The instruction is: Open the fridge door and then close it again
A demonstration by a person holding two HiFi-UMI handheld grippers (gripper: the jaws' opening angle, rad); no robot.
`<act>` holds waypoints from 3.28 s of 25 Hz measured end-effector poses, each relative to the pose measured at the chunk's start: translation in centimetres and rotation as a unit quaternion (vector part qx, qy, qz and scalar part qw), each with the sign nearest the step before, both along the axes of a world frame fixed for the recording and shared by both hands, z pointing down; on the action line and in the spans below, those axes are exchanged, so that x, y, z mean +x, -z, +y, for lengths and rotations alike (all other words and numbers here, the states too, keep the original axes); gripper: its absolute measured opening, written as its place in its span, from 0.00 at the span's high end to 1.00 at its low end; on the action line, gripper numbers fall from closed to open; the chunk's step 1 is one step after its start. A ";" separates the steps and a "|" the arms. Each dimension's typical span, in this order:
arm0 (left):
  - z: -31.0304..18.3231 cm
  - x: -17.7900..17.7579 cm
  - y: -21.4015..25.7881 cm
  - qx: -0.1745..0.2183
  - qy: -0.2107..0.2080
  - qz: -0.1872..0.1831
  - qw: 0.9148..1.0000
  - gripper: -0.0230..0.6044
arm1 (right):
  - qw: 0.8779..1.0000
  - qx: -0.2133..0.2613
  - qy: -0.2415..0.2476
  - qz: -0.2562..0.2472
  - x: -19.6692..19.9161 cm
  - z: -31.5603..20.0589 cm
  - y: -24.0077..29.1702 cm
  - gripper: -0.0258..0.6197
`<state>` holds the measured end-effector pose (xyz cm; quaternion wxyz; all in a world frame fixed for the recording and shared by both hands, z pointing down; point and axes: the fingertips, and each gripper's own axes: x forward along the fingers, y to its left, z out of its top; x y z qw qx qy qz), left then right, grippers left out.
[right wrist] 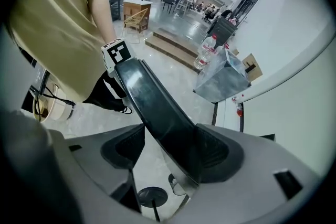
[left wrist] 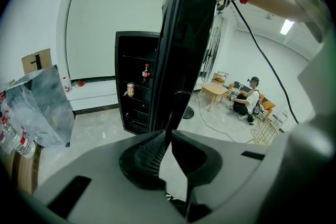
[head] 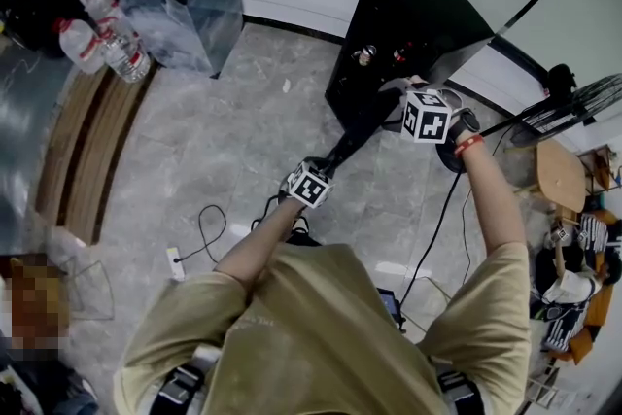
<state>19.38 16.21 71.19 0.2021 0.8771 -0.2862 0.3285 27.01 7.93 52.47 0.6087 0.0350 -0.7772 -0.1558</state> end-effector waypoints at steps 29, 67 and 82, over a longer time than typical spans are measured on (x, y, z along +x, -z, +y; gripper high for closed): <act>-7.8 -21.3 16.7 0.164 0.218 0.104 0.957 0.89 | 0.926 0.004 -0.116 -0.360 -10.6 -0.3 11.2 0.47; -8.0 -36.5 29.5 0.311 0.348 0.108 0.878 0.89 | 0.756 0.137 -0.339 -0.542 -28.3 -2.9 13.3 0.60; -11.0 -24.3 26.3 0.252 0.187 0.149 0.938 0.89 | 0.754 0.142 -0.399 -0.501 -21.3 1.7 11.8 0.63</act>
